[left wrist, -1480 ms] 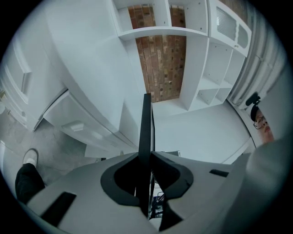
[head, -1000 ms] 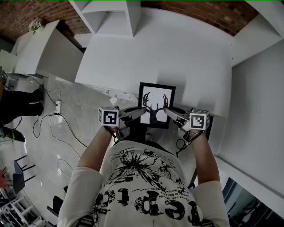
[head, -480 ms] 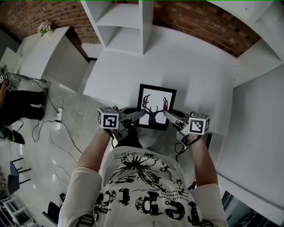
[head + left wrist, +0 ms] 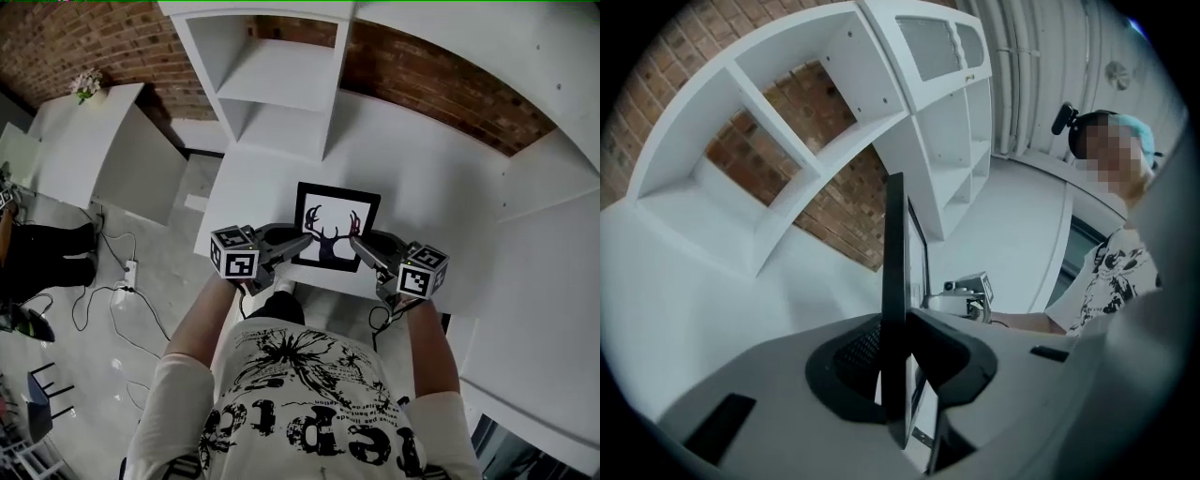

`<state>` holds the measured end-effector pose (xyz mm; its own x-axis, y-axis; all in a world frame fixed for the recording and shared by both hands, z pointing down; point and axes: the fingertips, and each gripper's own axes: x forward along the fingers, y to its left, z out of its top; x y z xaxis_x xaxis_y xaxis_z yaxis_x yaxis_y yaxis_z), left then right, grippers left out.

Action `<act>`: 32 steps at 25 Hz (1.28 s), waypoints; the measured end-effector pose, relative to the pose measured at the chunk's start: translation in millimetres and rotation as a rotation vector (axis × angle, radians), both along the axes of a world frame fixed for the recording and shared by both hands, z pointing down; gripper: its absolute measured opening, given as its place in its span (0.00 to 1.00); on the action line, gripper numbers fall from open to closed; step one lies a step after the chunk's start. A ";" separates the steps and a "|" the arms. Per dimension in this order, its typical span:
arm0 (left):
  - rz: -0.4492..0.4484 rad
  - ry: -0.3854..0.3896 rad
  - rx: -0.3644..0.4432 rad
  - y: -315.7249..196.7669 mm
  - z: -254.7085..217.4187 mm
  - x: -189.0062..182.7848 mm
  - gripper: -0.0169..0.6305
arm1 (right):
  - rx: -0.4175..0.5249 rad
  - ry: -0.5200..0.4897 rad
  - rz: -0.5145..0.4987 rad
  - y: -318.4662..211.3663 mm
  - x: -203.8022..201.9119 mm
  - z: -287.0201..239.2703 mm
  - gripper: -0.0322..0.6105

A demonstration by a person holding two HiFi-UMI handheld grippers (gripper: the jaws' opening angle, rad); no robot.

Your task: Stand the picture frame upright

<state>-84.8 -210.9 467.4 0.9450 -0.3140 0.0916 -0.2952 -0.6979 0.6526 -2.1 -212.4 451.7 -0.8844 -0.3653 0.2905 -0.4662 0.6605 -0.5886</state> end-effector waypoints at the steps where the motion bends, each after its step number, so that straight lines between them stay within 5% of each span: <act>1: 0.012 -0.002 0.009 -5.2 -1.8 -2.7 0.15 | 0.010 0.001 0.008 -4.2 -2.9 -2.0 0.19; 14: 0.148 -0.129 0.255 -37.0 9.2 -3.6 0.16 | 0.236 0.103 0.106 -27.1 -6.8 9.1 0.19; 22: 0.155 -0.274 0.372 -119.0 32.8 -30.5 0.19 | 0.277 0.303 0.127 -106.6 -35.4 31.2 0.22; 32: 0.135 -0.420 0.459 -163.8 62.4 -27.4 0.21 | 0.270 0.509 0.161 -151.5 -32.4 65.4 0.25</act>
